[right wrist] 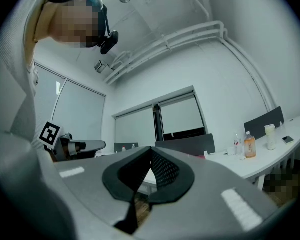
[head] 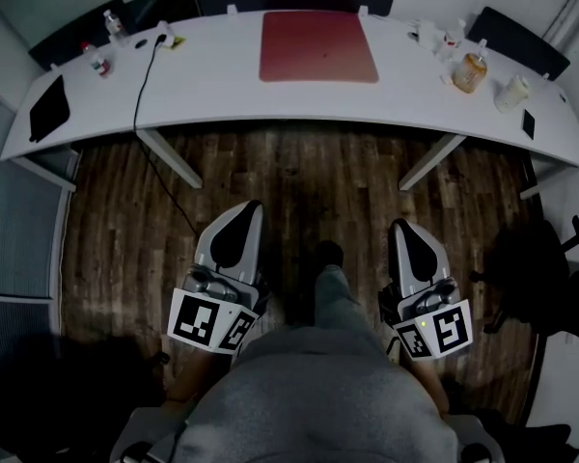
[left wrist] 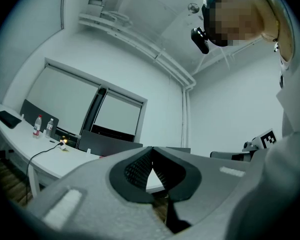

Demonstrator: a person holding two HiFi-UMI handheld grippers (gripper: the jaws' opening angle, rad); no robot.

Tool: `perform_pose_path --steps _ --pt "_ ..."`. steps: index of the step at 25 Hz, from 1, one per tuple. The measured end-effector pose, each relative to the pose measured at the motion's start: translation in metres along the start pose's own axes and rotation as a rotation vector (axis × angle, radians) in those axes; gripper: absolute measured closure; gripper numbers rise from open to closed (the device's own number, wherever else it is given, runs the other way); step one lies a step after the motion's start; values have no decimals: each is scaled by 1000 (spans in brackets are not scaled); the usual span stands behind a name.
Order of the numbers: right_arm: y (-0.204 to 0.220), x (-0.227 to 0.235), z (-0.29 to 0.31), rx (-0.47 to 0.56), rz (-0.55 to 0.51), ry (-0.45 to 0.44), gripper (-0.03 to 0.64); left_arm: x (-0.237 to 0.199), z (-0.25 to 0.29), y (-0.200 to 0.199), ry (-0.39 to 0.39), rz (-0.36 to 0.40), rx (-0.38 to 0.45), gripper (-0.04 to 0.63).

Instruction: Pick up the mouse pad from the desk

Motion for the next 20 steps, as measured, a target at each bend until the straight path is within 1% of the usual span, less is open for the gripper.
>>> perform_pose_path --steps 3,8,12,20 --pt "-3 14 18 1 3 -9 617 -10 16 -4 -18 5 2 597" --pt "-12 45 49 -8 -10 -50 617 -23 57 -15 -37 12 9 597" --pt "-17 78 76 -16 -4 -43 617 -33 93 -22 -52 17 8 597" --pt "-39 143 126 -6 -3 -77 617 -40 158 -42 -80 33 21 597"
Point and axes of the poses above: the fingertips, and each gripper's own axes: z forward along the fingers, x to its right, y out of its underside, the point moved 10 cm from there along -z, backward along the fingers, and after that the axes turned 15 degrees about -x, right-handed, at the moved point
